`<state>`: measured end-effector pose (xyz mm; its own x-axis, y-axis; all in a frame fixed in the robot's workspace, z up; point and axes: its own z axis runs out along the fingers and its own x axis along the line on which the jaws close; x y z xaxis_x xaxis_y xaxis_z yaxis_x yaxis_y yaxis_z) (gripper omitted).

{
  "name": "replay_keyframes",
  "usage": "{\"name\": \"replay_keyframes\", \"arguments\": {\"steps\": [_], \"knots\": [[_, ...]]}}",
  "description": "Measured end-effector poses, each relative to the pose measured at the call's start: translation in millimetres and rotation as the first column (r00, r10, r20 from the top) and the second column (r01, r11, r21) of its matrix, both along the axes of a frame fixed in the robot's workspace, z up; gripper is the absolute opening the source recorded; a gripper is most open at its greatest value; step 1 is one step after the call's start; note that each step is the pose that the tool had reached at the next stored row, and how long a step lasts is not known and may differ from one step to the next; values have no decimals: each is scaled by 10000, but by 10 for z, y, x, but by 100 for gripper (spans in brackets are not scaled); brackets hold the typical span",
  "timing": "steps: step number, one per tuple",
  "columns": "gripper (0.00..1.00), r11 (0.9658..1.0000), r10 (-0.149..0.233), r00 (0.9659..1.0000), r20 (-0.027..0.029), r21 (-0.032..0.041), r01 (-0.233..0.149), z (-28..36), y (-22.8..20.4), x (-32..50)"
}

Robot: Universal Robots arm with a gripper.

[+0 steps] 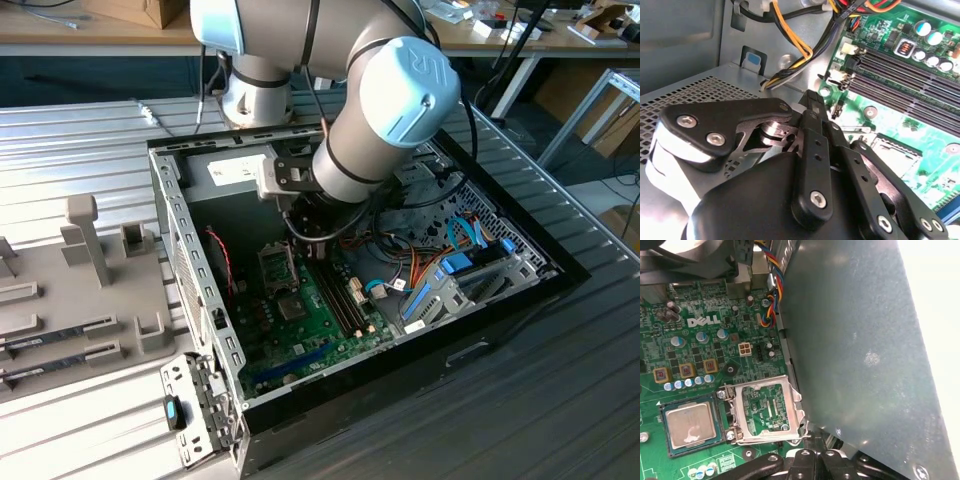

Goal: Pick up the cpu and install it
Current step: 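Install the first cpu locking lever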

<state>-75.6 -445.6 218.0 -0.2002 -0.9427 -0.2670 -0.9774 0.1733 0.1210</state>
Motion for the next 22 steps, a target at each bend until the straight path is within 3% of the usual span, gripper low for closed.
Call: {"name": "replay_keyframes", "arguments": {"steps": [7,11,15,22], "knots": [[11,9998,42,10000,1,-178,-42,92,0,-7],[11,9998,48,10000,-2,-197,-48,97,0,-7],[11,9998,50,10000,-1,-197,-50,148,0,-7],[11,9998,49,10000,-1,-197,-49,154,0,-25]]}}
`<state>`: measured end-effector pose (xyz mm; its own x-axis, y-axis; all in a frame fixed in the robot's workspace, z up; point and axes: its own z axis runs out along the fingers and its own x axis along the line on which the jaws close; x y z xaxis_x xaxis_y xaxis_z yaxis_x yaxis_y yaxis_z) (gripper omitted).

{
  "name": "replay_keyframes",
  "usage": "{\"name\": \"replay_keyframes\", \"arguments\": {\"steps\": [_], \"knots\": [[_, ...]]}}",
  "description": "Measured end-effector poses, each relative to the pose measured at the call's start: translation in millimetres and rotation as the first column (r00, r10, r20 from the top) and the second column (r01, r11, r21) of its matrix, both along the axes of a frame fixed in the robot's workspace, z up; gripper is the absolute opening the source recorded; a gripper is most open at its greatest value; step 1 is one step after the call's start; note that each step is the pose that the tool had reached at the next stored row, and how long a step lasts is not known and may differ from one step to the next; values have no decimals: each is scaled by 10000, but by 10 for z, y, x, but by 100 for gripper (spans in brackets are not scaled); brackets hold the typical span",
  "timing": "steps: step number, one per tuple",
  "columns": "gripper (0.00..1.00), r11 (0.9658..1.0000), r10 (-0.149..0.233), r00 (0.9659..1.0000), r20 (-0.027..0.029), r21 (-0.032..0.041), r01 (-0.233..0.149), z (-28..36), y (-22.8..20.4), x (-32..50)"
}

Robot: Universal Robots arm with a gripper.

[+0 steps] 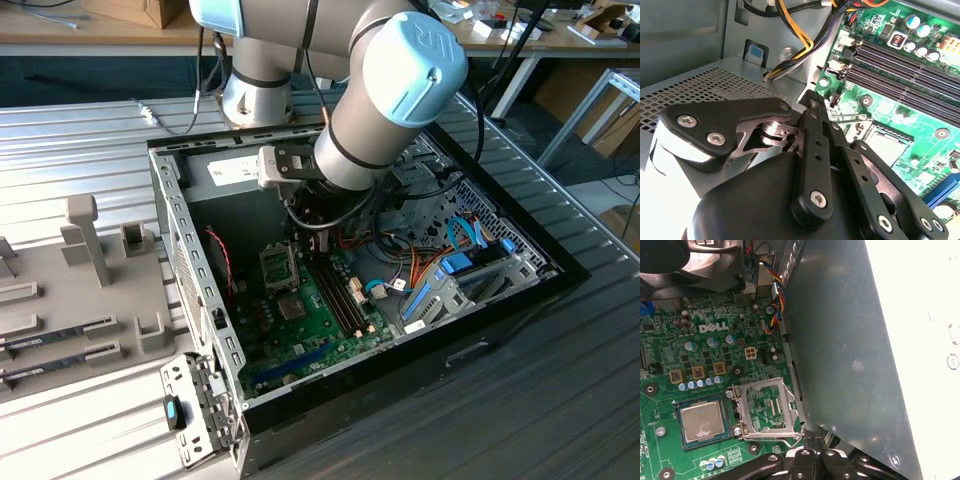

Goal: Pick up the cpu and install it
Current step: 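Install the first cpu locking lever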

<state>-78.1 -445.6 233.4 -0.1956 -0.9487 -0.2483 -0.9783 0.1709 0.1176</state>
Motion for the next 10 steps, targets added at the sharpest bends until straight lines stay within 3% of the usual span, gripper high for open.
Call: {"name": "replay_keyframes", "arguments": {"steps": [6,10], "knots": [[11,10000,1,10000,0,0,-1,73,0,-8],[11,10000,-1,10000,-1,-1,1,79,-3,-8]]}}
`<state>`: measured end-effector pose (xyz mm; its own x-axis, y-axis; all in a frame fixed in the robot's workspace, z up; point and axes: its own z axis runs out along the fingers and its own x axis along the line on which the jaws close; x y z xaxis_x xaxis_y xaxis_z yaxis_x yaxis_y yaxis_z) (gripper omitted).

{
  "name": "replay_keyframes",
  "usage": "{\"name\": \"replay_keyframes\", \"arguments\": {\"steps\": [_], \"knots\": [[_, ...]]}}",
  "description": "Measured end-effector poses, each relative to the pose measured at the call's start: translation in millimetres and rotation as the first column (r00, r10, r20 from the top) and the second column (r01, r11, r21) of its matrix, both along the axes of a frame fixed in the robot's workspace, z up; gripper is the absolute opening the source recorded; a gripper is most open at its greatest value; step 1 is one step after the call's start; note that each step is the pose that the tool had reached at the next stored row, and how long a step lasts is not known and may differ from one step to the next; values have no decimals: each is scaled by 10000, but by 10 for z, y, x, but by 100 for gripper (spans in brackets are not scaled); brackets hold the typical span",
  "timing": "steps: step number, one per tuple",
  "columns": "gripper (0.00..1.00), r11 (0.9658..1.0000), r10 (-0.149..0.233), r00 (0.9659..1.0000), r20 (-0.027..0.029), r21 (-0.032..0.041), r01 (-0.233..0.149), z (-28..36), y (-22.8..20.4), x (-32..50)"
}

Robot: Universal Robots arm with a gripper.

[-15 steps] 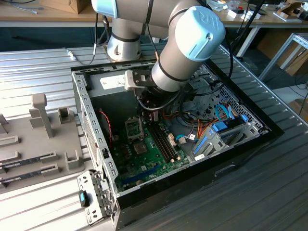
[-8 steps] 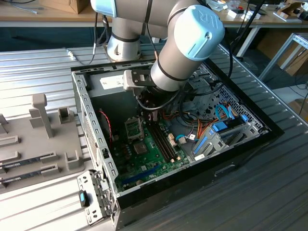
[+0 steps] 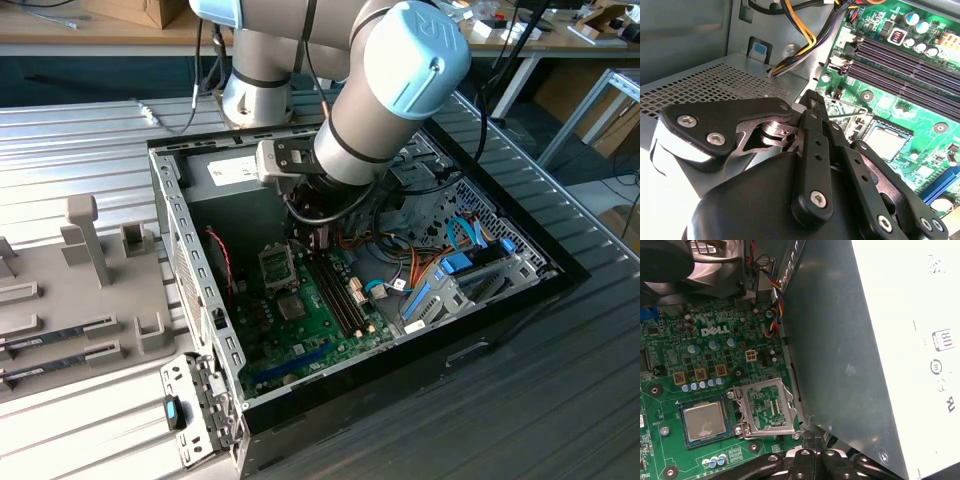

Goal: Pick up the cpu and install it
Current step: 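Install the first cpu locking lever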

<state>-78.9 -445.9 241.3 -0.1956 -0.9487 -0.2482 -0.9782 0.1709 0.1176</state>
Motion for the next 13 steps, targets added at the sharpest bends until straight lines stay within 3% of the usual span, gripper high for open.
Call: {"name": "replay_keyframes", "arguments": {"steps": [13], "knots": [[11,9999,1,10000,0,-149,-1,17,-63,1]]}}
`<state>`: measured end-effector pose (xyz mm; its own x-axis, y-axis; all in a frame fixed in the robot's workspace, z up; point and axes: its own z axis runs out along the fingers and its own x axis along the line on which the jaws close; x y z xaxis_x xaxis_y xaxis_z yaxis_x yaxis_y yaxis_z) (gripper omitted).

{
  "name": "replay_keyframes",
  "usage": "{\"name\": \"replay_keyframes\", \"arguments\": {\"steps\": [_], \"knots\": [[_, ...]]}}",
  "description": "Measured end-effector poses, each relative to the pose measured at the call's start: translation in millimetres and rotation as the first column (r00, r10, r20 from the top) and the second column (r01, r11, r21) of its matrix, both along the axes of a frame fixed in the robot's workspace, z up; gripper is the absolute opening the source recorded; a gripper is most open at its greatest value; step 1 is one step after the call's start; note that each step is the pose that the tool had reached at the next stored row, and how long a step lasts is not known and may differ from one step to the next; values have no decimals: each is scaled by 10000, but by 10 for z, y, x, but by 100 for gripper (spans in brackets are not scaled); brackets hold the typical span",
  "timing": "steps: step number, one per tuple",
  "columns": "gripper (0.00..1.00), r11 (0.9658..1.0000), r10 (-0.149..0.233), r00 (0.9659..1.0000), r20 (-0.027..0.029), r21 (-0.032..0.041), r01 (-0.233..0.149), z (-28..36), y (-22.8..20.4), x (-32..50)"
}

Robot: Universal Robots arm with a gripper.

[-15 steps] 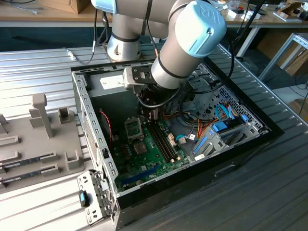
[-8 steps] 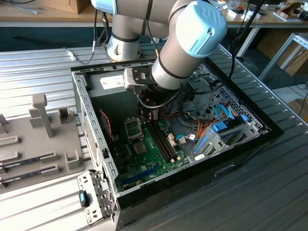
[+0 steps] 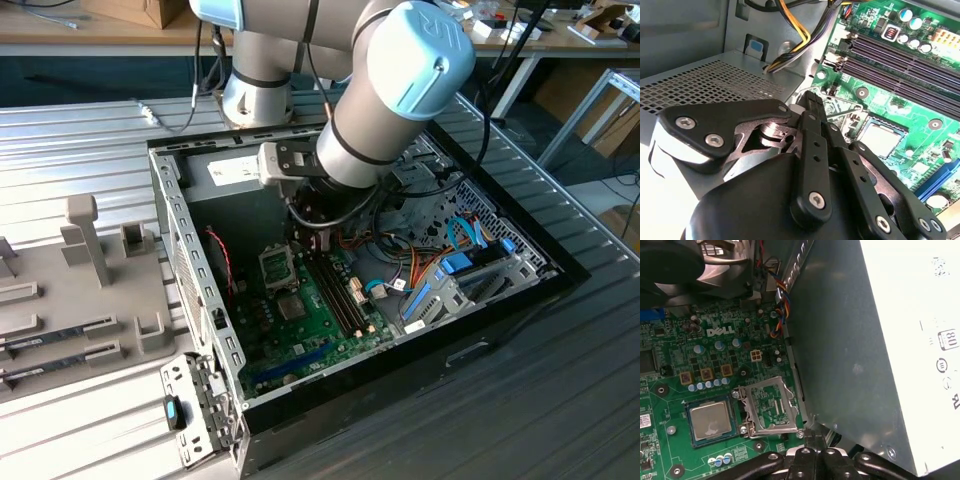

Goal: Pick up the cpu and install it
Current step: 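Install the first cpu locking lever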

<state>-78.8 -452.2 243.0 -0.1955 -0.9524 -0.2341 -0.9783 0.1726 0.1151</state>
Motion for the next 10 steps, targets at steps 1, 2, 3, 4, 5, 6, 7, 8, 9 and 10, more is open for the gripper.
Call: {"name": "replay_keyframes", "arguments": {"steps": [1,2,3,4,5,6,7,8,9,10], "knots": [[11,10000,0,10000,0,-6,0,3,-3,0],[11,10000,0,10000,0,-9,0,6,-5,0],[11,10000,0,10000,1,-17,0,14,-12,0],[11,10000,0,10000,1,-21,0,18,-16,0],[11,10000,0,10000,1,-25,0,23,-20,0],[11,10000,0,10000,1,-31,0,32,-26,0],[11,10000,0,10000,1,-37,0,39,-31,0],[11,10000,0,10000,1,-48,0,49,-37,0],[11,10000,0,10000,1,-56,0,57,-43,0],[11,10000,0,10000,0,-63,0,63,-48,0]]}}
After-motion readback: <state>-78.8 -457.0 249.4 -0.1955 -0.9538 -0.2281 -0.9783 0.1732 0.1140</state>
